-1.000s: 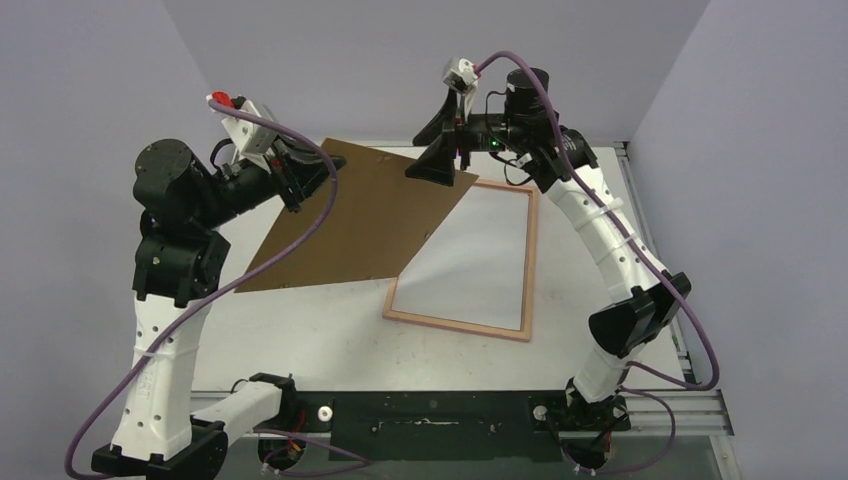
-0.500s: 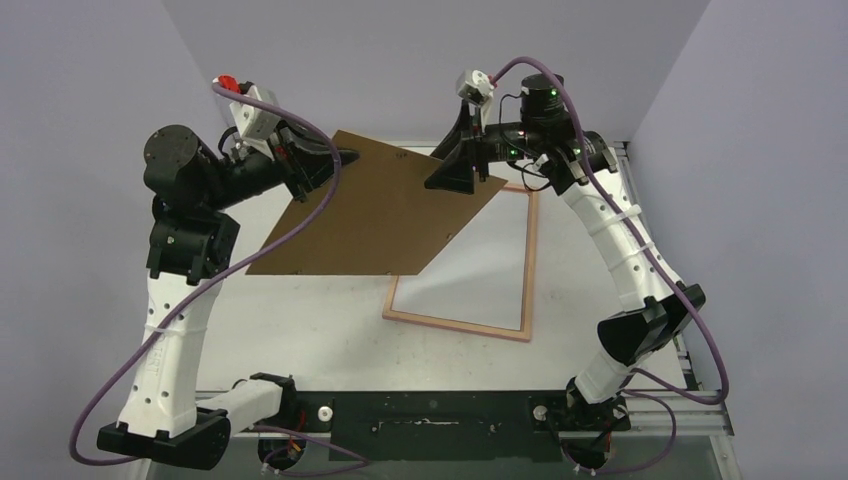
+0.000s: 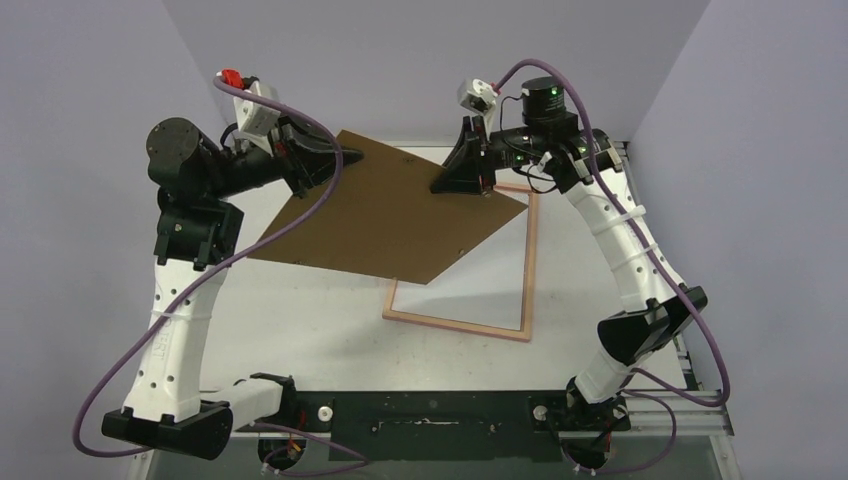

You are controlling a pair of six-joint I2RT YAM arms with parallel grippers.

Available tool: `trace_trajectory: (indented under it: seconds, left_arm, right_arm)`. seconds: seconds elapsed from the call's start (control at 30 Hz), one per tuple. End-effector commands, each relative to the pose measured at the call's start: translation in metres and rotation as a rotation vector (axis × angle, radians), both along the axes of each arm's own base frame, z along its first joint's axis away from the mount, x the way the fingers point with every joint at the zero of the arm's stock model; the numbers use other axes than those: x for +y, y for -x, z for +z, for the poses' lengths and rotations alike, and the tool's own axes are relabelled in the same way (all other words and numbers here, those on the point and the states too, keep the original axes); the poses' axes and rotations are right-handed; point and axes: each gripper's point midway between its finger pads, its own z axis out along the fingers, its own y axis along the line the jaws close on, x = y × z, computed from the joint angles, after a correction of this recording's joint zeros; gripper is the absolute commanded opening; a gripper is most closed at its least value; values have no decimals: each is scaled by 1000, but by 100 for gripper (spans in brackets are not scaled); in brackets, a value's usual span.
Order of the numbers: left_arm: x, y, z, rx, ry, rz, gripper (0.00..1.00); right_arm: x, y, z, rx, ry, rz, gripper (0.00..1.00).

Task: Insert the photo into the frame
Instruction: Turn over the photo frame item at the center of the board.

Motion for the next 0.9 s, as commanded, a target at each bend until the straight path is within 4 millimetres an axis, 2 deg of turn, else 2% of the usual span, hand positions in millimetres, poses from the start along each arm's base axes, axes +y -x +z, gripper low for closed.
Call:
trace_trajectory:
  seconds: [0.0, 0.03, 0.07, 0.1, 0.13, 0.17, 0.23, 0.3, 0.4, 0.47, 0.57, 0.77, 0.87]
  left_arm:
    - [-1, 11, 20, -95, 26, -27, 0]
    - [0, 8, 21, -94, 32, -8, 0]
    - [1, 6, 21, -96, 35, 6, 0]
    - [2, 3, 20, -100, 36, 21, 14]
    - [3, 0, 19, -101, 38, 38, 35]
    - [4, -4, 16, -98, 41, 61, 48]
    - [10, -13, 14, -111, 50, 128, 68]
    - [17, -23, 9, -110, 60, 205, 80]
    - [34, -43, 6, -100, 95, 372, 88]
    - [48, -51, 14, -125, 139, 475, 93]
    - [63, -60, 16, -112, 173, 579, 97]
    - [66, -66, 8, -42, 173, 606, 97]
    - [70, -72, 0, -18, 182, 636, 97]
  right_arm:
    - [-2, 20, 30, -64, -76, 45, 6]
    - [-1, 18, 33, -67, -90, 42, 0]
    - [-1, 16, 37, -69, -105, 34, 0]
    - [-2, 15, 39, -67, -120, 29, 0]
    - [-2, 13, 43, -45, -136, 15, 0]
    - [-3, 9, 49, -37, -161, 5, 0]
    - [-6, 1, 65, -13, -227, -22, 0]
    - [-9, -3, 78, 22, -302, -35, 0]
    - [-17, -10, 92, 42, -374, -64, 0]
    - [-20, -19, 91, 55, -385, -108, 0]
    - [-26, -35, 89, 68, -399, -184, 0]
    - [-49, -80, 86, 113, -423, -415, 0]
    - [-70, -112, 79, 155, -422, -620, 0]
